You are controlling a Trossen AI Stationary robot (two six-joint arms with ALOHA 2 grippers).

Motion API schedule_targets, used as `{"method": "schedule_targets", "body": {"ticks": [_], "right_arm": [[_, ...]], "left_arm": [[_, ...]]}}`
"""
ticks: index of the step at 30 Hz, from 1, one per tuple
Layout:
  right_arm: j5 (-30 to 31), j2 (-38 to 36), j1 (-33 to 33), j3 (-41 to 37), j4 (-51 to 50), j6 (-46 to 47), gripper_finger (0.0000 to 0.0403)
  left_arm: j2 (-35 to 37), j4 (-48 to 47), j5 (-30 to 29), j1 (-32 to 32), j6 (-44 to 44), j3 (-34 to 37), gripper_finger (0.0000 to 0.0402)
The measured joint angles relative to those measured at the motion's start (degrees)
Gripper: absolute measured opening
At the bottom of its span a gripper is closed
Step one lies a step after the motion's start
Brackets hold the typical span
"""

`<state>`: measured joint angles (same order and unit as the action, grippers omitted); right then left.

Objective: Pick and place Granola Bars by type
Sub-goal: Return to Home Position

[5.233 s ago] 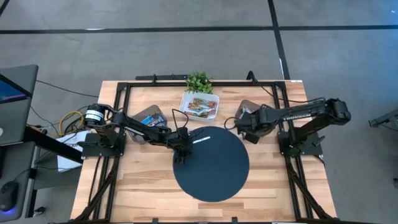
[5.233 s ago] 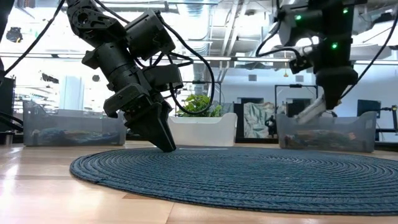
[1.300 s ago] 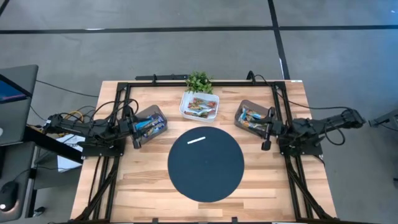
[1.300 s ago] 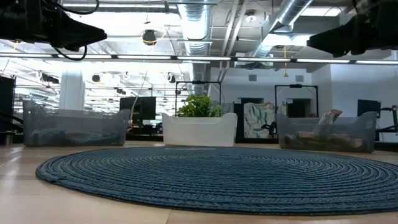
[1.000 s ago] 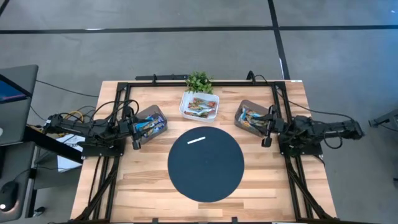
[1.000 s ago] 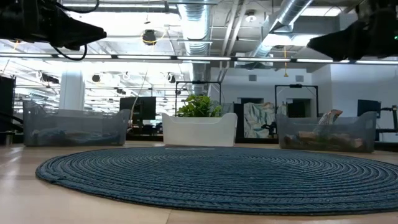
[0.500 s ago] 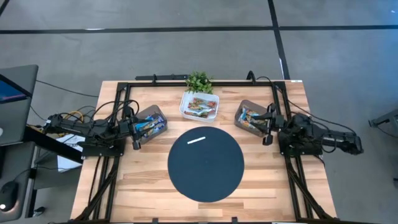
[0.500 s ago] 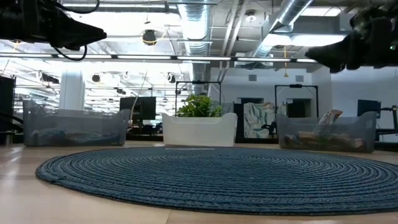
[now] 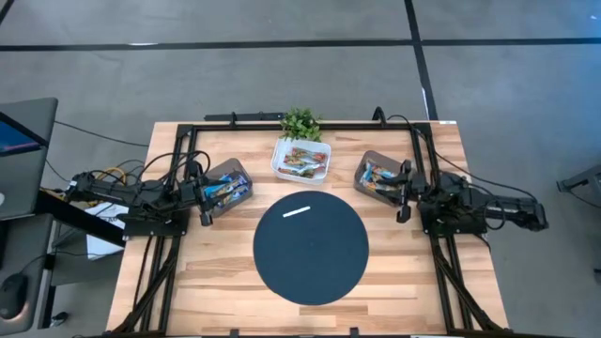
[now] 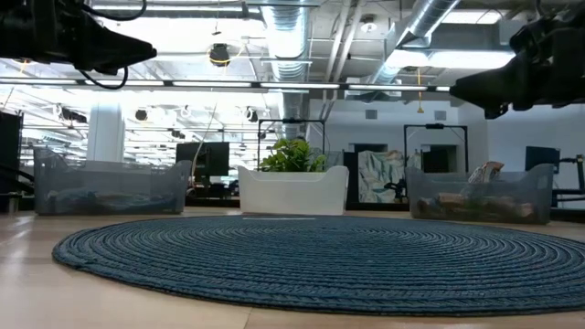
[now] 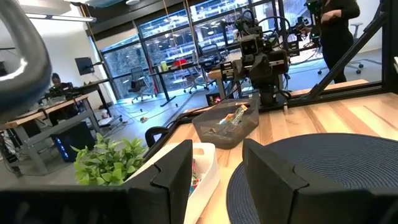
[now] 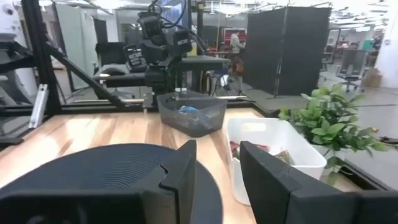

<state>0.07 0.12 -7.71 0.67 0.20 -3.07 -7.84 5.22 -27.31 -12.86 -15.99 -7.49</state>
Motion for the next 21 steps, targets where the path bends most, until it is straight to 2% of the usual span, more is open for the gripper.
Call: {"method": "schedule_targets", "body": {"ticks": [10,15,17,21], "right_arm": [[-0.1,0.0,1.7,0.0,-0.1,0.1,0.0117],[-0.1,0.0,1.7,0.0,-0.1,0.1,0.0117],[-0.1,0.0,1.7,0.0,0.0,0.1,0.0117],[0.1,0.0,1.7,0.0,0.7,-0.2,0.0117]], "left_arm": [[0.0,0.4,0.2,0.0,0.2,0.2,0.0137],[1.0,10.1,0.1,0.1,-1.7,4.7,0.0137],[1.8,13.5,3.5,0.8,-2.0,6.2,0.0137],[2.4,14.4,15.4,3.5,-1.6,6.8,0.0137]]}}
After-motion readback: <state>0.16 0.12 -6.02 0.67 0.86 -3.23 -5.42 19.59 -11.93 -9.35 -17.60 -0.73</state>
